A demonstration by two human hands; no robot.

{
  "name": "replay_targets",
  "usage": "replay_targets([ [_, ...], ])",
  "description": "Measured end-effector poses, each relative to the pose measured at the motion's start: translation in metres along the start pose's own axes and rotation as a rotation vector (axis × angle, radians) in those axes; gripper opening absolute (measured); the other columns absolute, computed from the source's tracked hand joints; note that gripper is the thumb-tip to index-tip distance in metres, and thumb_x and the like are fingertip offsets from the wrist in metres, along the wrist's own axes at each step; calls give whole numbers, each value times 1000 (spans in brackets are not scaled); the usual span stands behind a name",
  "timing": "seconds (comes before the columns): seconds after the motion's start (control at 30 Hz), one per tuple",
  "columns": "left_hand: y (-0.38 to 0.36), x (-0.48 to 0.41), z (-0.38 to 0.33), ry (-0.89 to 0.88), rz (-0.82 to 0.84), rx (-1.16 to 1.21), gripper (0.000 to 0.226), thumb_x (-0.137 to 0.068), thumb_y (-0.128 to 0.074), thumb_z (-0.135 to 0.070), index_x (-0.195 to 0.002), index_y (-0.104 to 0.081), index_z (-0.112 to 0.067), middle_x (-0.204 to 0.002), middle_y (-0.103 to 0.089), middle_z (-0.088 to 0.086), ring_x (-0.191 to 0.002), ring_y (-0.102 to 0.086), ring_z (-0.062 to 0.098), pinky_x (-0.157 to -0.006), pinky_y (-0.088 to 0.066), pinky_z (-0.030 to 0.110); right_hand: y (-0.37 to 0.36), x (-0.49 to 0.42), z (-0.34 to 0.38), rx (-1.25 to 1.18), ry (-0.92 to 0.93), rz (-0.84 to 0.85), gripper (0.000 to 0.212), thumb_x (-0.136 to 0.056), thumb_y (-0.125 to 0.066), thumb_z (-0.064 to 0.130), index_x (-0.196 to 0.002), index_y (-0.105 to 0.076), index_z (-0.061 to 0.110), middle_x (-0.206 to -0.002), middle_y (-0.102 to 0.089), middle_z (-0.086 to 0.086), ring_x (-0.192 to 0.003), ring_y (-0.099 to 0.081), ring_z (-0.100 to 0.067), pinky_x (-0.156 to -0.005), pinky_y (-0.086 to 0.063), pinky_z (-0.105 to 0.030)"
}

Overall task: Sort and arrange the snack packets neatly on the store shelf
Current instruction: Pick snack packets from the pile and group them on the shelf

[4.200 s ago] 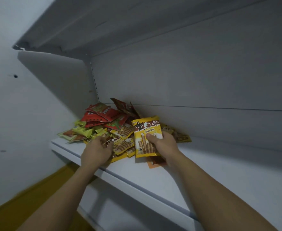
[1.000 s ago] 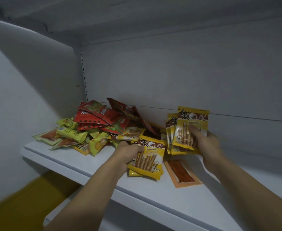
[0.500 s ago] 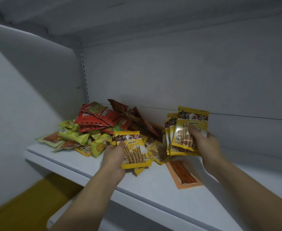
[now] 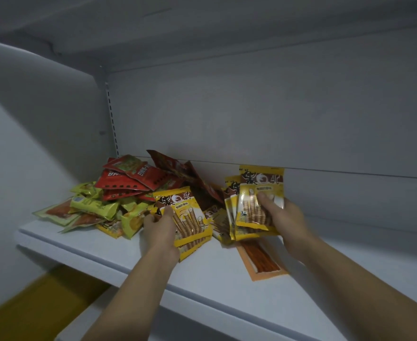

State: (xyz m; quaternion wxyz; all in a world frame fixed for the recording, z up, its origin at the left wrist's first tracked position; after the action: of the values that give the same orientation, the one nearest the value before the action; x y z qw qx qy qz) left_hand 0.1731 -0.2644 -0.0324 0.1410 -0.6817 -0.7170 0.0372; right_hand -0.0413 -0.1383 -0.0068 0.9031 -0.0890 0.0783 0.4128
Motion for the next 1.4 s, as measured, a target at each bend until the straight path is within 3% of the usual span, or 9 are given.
replay_targets([
  [0.13,2,23,-13,-206,48,49,17,-97,-55,-47,-89,-42,-42,-89,-45,-20,-78,-48,5,-76,-41,29,-3,1,2,-51,17,68,24,-88,-69,38,-104,-68,20,-96,-77,0,-89,-74,-22,-85,-57,-42],
  [0.23,-4,44,-28,-418,117,0,16,-100,-51,-44,-114,-44,-40,-102,-56,-24,-89,-59,-1,-63,-48,20,-11,8,15,-166,53,172,43,-80,-67,44,-116,-63,20,-104,-76,-1,-93,-74,-19,-74,-59,-32],
  [0.43,-44,76,-42,-561,208,-84,28,-101,-48,-44,-121,-49,-25,-116,-62,-4,-111,-60,23,-91,-51,45,14,4,64,-252,177,143,48,-81,-64,48,-120,-60,21,-107,-75,-1,-95,-73,-22,-71,-59,-36],
  [0.57,-90,104,-37,-669,333,-132,26,-100,-52,-41,-122,-48,-28,-103,-55,-25,-98,-56,-6,-79,-43,20,51,5,82,120,316,30,12,-91,-61,48,-100,-61,40,-91,-73,22,-88,-70,-2,-74,-55,-21],
  [0.77,-176,157,-4,-651,674,-203,69,-96,-64,-16,-148,-25,-36,-113,-48,-31,-96,-51,-23,-73,-42,0,149,25,90,424,353,20,31,-87,-58,51,-112,-60,33,-99,-68,23,-88,-64,11,-66,-47,-5],
  [1.03,-301,228,40,-571,891,-256,37,-86,-75,-18,-119,-58,-24,-103,-67,-18,-98,-66,6,-71,-51,19,306,38,92,356,132,-61,32,-90,-69,15,-121,-60,18,-115,-72,-1,-109,-67,-24,-99,-51,-51],
  [1.17,-338,248,71,-507,974,-264,30,-92,-68,-21,-116,-51,-29,-103,-64,-20,-89,-61,-12,-64,-47,6,361,43,78,304,128,-169,36,-88,-72,19,-121,-59,20,-114,-72,2,-109,-67,-21,-99,-51,-52],
  [1.27,-340,249,100,-366,1110,-208,39,-95,-65,-13,-126,-43,-24,-121,-63,-6,-114,-62,11,-90,-54,28,386,48,50,234,101,-252,33,-81,-75,24,-110,-60,27,-103,-75,10,-108,-68,-22,-92,-54,-46],
  [1.4,-346,249,112,-283,1226,-120,72,-74,-79,-12,-130,-34,-15,-126,-62,7,-116,-65,22,-89,-57,44,396,37,37,263,79,-171,51,-70,-85,26,-115,-61,28,-110,-74,4,-107,-68,-25,-96,-51,-50],
])
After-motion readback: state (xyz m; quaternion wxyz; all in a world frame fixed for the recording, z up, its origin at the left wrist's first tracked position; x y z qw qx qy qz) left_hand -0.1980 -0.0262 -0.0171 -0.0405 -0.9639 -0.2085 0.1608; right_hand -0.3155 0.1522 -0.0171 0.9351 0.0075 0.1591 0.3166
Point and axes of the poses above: each hand's wrist, its own x-axis away from the middle knuckle, its own y-axis out of the back of the hand, z = x × y, the point moved 2 cm from there along -x, towards the middle knuckle
